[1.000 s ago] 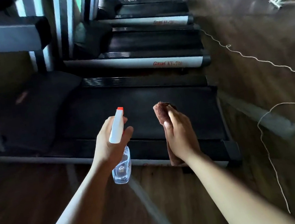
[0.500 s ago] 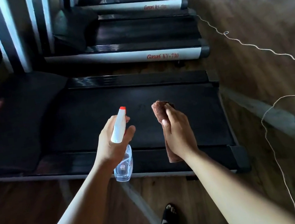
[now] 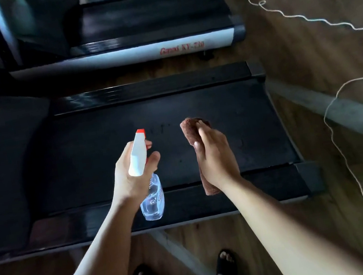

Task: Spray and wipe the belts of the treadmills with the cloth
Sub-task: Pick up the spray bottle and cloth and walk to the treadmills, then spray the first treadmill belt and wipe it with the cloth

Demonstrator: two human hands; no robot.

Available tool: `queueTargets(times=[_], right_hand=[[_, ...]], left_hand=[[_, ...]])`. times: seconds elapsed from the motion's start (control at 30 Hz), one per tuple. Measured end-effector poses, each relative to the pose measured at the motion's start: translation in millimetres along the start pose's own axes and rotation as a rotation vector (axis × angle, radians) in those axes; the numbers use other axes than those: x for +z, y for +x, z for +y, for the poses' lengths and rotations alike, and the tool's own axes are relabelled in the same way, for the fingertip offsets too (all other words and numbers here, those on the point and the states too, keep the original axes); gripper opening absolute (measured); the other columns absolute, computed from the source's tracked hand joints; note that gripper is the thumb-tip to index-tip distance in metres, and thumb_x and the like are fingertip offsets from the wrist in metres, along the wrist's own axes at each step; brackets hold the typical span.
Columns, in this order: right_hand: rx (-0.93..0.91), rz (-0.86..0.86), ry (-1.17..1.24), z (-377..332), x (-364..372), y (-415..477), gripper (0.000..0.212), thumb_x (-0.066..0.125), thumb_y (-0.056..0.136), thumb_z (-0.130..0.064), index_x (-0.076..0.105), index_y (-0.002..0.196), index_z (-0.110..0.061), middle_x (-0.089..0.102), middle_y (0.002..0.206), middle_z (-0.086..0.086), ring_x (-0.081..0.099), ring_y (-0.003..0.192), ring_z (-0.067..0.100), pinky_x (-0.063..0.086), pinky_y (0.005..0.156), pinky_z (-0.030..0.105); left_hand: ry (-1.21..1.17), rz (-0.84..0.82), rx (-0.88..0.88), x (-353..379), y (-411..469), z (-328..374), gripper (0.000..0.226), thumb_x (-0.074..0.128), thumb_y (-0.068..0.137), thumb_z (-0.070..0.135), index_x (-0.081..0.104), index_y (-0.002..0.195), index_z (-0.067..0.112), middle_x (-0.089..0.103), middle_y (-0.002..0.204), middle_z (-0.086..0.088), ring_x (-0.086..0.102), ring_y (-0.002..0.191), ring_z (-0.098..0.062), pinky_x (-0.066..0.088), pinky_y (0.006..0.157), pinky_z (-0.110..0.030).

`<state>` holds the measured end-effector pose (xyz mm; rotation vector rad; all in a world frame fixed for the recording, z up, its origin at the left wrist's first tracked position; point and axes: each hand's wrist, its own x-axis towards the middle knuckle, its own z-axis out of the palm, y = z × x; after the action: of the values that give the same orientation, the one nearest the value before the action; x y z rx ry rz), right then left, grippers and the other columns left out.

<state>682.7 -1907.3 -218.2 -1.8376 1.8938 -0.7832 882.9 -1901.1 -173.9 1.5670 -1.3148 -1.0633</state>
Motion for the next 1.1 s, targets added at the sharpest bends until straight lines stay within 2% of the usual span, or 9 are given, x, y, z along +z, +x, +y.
queueTargets(times=[0.07, 0.2, 0.33, 0.47, 0.53, 0.67, 0.87, 1.03, 1.1], right_hand=[[0.012, 0.011, -0.027, 13.7, 23.1, 7.7, 0.049, 0.042, 0.104, -0.023, 0.034, 0.152, -0.014, 0.042, 0.153, -0.001, 0.035, 0.137, 0.023, 0.038, 0.108, 0.042], [0.021, 0.048, -0.056, 42.7, 73.9, 20.7, 0.049, 0.044, 0.104, -0.022, 0.035, 0.151, -0.013, 0.041, 0.153, 0.001, 0.036, 0.136, 0.026, 0.041, 0.106, 0.044], [0.031, 0.047, -0.067, 70.3, 134.1, 30.1, 0.049, 0.043, 0.104, -0.023, 0.034, 0.152, -0.013, 0.039, 0.155, 0.000, 0.033, 0.138, 0.024, 0.035, 0.109, 0.040], [0.018, 0.027, -0.068, 97.4, 203.0, 34.4, 0.050, 0.042, 0.105, -0.024, 0.032, 0.153, -0.014, 0.036, 0.157, -0.002, 0.030, 0.140, 0.022, 0.033, 0.111, 0.038], [0.014, 0.018, -0.052, 111.0, 236.3, 34.3, 0.049, 0.041, 0.105, -0.024, 0.032, 0.153, -0.015, 0.036, 0.157, -0.003, 0.029, 0.140, 0.020, 0.034, 0.110, 0.038], [-0.019, 0.020, -0.020, 134.8, 303.2, 31.8, 0.049, 0.041, 0.104, -0.024, 0.033, 0.152, -0.016, 0.035, 0.157, -0.004, 0.029, 0.140, 0.020, 0.036, 0.111, 0.045], [-0.085, 0.005, -0.011, 162.1, 388.5, 29.6, 0.050, 0.038, 0.105, -0.023, 0.031, 0.153, -0.015, 0.035, 0.157, -0.001, 0.030, 0.140, 0.022, 0.035, 0.111, 0.047], [-0.114, -0.029, -0.010, 176.6, 443.0, 35.7, 0.050, 0.036, 0.105, -0.023, 0.029, 0.154, -0.016, 0.033, 0.158, -0.001, 0.027, 0.142, 0.020, 0.029, 0.116, 0.043], [-0.113, -0.047, -0.009, 178.1, 458.8, 38.2, 0.051, 0.035, 0.105, -0.023, 0.029, 0.154, -0.017, 0.032, 0.159, -0.003, 0.026, 0.143, 0.019, 0.029, 0.116, 0.045]], left_hand=[[-0.024, -0.015, 0.005, 6.4, 14.6, -23.4, 0.019, 0.072, 0.079, 0.034, 0.065, 0.096, 0.039, 0.067, 0.094, 0.017, 0.067, 0.085, -0.031, 0.056, 0.083, -0.057], [-0.053, -0.014, 0.018, 17.5, 44.4, -77.3, 0.020, 0.072, 0.079, 0.034, 0.065, 0.097, 0.038, 0.067, 0.099, 0.017, 0.066, 0.087, -0.024, 0.055, 0.083, -0.060], [-0.085, 0.003, 0.045, 26.4, 68.4, -137.9, 0.021, 0.072, 0.079, 0.038, 0.065, 0.098, 0.038, 0.067, 0.100, 0.017, 0.066, 0.088, -0.027, 0.055, 0.080, -0.061], [-0.095, 0.022, 0.088, 32.6, 87.8, -202.3, 0.018, 0.071, 0.081, 0.031, 0.064, 0.097, 0.036, 0.066, 0.092, 0.007, 0.064, 0.083, -0.038, 0.055, 0.077, -0.060], [-0.093, 0.027, 0.120, 34.8, 95.9, -233.0, 0.017, 0.070, 0.082, 0.028, 0.064, 0.097, 0.034, 0.065, 0.089, 0.001, 0.063, 0.078, -0.037, 0.055, 0.075, -0.057], [-0.139, 0.035, 0.160, 33.4, 105.5, -287.6, 0.018, 0.070, 0.082, 0.023, 0.063, 0.099, 0.023, 0.063, 0.086, 0.001, 0.061, 0.068, -0.020, 0.053, 0.069, -0.046], [-0.163, 0.069, 0.210, 28.4, 121.7, -357.4, 0.017, 0.073, 0.085, 0.016, 0.064, 0.099, 0.013, 0.064, 0.081, 0.000, 0.060, 0.061, -0.019, 0.051, 0.062, -0.034], [-0.163, 0.139, 0.236, 23.8, 131.2, -401.6, 0.010, 0.070, 0.091, 0.012, 0.064, 0.098, 0.009, 0.062, 0.074, 0.000, 0.058, 0.058, -0.019, 0.050, 0.058, -0.031], [-0.164, 0.171, 0.230, 20.2, 132.1, -412.7, 0.008, 0.069, 0.091, 0.011, 0.064, 0.097, 0.009, 0.061, 0.071, 0.000, 0.057, 0.057, -0.020, 0.049, 0.055, -0.030]])
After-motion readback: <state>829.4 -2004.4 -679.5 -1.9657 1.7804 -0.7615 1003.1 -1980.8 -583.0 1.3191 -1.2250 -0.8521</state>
